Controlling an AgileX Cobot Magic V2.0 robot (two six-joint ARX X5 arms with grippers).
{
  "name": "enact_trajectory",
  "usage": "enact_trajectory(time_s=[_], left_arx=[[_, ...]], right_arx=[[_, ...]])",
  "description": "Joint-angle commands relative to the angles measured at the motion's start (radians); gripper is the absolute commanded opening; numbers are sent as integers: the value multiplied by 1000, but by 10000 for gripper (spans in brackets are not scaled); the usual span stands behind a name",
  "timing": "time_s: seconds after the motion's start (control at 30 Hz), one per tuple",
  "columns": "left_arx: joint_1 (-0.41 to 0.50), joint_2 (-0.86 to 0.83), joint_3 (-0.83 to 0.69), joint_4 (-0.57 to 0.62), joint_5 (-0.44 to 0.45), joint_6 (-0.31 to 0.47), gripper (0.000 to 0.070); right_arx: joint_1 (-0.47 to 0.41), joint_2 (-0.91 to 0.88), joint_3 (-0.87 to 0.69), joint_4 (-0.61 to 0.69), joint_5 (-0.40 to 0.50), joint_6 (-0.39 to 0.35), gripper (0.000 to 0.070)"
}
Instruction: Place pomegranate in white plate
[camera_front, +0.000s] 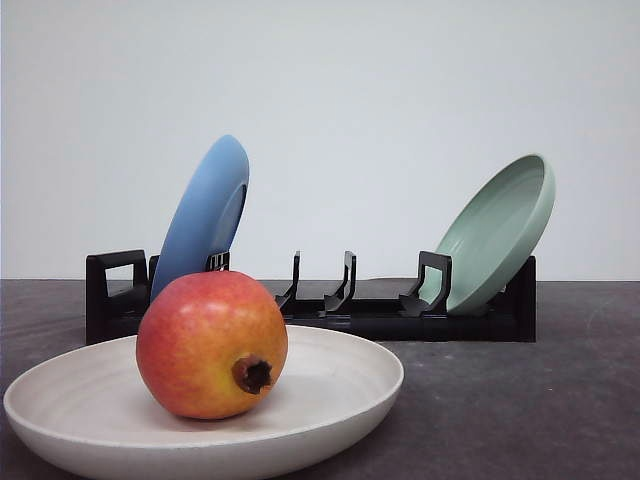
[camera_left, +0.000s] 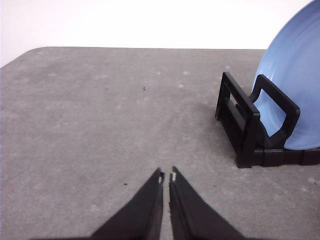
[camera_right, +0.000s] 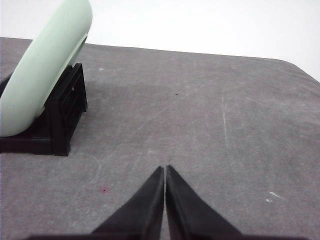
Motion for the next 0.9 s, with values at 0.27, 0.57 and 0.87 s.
enact_trajectory(time_s=[0.27,0.57,0.87], left_arx=[[0,-2,-12,1,1,9,0],[0,-2,-12,1,1,8,0],[0,-2,-12,1,1,8,0]], right_arx=[[-2,-2,-4,8,0,11,0],[-2,-2,-4,9,0,11,0],[-2,-2,-4,8,0,11,0]])
